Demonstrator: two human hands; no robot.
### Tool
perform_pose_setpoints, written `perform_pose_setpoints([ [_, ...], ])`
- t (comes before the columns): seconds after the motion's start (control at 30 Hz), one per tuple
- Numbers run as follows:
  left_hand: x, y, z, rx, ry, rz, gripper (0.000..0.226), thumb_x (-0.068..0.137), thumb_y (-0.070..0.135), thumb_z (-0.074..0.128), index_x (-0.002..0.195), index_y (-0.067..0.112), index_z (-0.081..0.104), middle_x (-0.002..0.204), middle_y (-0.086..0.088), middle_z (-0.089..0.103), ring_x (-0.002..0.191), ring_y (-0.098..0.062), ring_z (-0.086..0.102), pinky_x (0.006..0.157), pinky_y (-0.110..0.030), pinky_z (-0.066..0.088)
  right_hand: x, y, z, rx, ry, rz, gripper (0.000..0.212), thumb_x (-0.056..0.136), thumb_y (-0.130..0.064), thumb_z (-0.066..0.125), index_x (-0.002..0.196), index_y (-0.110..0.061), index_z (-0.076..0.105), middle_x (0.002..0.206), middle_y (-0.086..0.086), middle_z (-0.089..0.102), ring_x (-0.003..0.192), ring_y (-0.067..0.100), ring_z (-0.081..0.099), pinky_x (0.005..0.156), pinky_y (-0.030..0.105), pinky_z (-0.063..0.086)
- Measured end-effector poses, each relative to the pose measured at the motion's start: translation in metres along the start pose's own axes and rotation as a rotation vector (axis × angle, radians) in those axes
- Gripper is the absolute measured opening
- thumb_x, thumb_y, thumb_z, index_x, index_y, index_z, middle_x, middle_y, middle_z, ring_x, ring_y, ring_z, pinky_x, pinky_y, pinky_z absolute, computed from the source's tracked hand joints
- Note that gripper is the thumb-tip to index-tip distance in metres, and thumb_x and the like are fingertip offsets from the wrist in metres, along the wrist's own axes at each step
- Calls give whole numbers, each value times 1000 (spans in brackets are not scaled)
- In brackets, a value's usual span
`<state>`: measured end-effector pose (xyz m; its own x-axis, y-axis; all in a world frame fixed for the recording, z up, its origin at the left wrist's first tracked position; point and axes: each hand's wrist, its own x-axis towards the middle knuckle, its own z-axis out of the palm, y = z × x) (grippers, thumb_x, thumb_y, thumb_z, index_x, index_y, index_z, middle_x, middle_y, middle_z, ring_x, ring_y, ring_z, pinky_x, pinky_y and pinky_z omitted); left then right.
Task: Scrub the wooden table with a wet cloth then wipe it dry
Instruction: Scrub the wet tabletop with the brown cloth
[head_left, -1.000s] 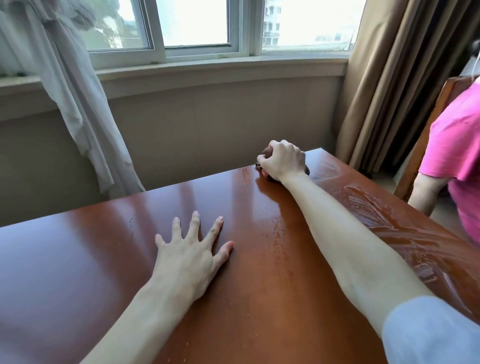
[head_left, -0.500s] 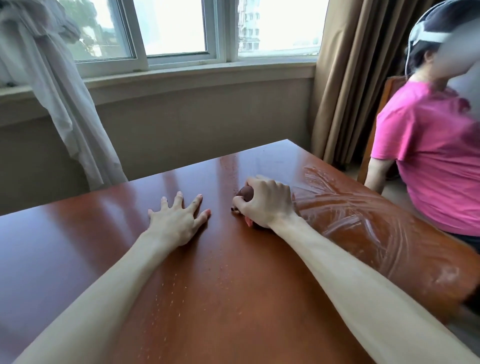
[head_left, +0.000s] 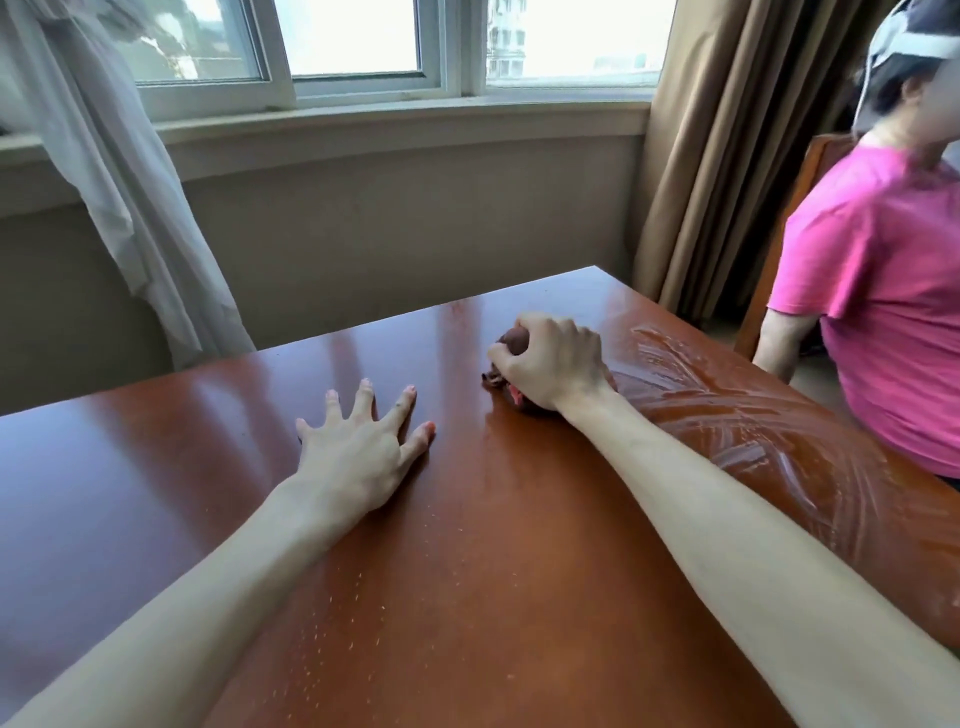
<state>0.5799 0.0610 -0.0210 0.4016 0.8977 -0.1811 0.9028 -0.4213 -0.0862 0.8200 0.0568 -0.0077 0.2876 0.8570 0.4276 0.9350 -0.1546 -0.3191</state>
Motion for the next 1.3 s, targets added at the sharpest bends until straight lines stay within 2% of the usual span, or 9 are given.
perform_pose_setpoints([
  [0.27,2,0,1,139,19,23,65,100,61,8,152,43,-27,165,-10,-12,151,-44,4,112,-60,31,138,47,59,14,50,112,25,77,-49,55,86,-30,67,91,-4,68,89,30,65,72,33,41],
  [0.47,4,0,4,123,31,4,66,98,66,6,150,45,-29,165,-7,-13,153,-40,2,115,-59,28,176,55,70,-38,14,108,19,76,-48,58,83,-31,61,90,-2,63,93,32,64,79,37,43],
  [0.67,7,0,-1,41,8,-23,68,96,72,11,153,50,-20,167,-4,-8,152,-40,6,114,-61,28,128,47,47,-9,-47,57,22,73,-53,60,78,-31,55,85,-8,55,89,28,63,72,33,36],
  [0.83,10,-2,-9,-34,-15,-32,72,91,78,16,155,52,-3,166,-4,8,146,-38,22,109,-60,37,54,32,17,23,-105,7,32,72,-54,58,91,-29,64,93,-9,68,89,27,65,78,36,48],
  [0.93,11,-2,-19,-17,4,2,76,89,82,20,156,48,12,152,-8,32,128,-37,42,95,-49,48,4,20,-6,55,-153,-52,30,74,-55,58,92,-32,65,93,-10,66,89,23,64,80,36,51],
  [1.03,16,-2,-23,-17,108,37,72,88,83,26,150,48,31,133,-7,46,120,-32,48,90,-44,46,-46,11,-26,78,-142,-152,27,76,-54,60,93,-33,64,90,-10,61,84,17,62,72,31,45],
  [1.1,23,1,-20,-68,173,67,69,88,82,28,149,49,35,142,-8,45,129,-30,44,101,-46,43,-73,8,-36,79,-136,-223,26,77,-53,61,94,-33,65,88,-10,60,83,14,60,69,29,42],
  [1.17,35,5,-20,-131,198,96,67,91,79,27,151,52,30,156,-9,35,143,-30,32,114,-48,33,-82,9,-40,99,-137,-250,27,77,-53,61,95,-34,66,88,-11,60,83,12,59,70,29,46],
  [1.3,58,16,-20,-136,138,135,64,91,79,16,152,60,12,167,-8,12,152,-34,14,117,-60,25,-42,18,-22,117,-127,-175,30,73,-55,57,93,-37,68,90,-12,64,86,15,63,75,31,48],
])
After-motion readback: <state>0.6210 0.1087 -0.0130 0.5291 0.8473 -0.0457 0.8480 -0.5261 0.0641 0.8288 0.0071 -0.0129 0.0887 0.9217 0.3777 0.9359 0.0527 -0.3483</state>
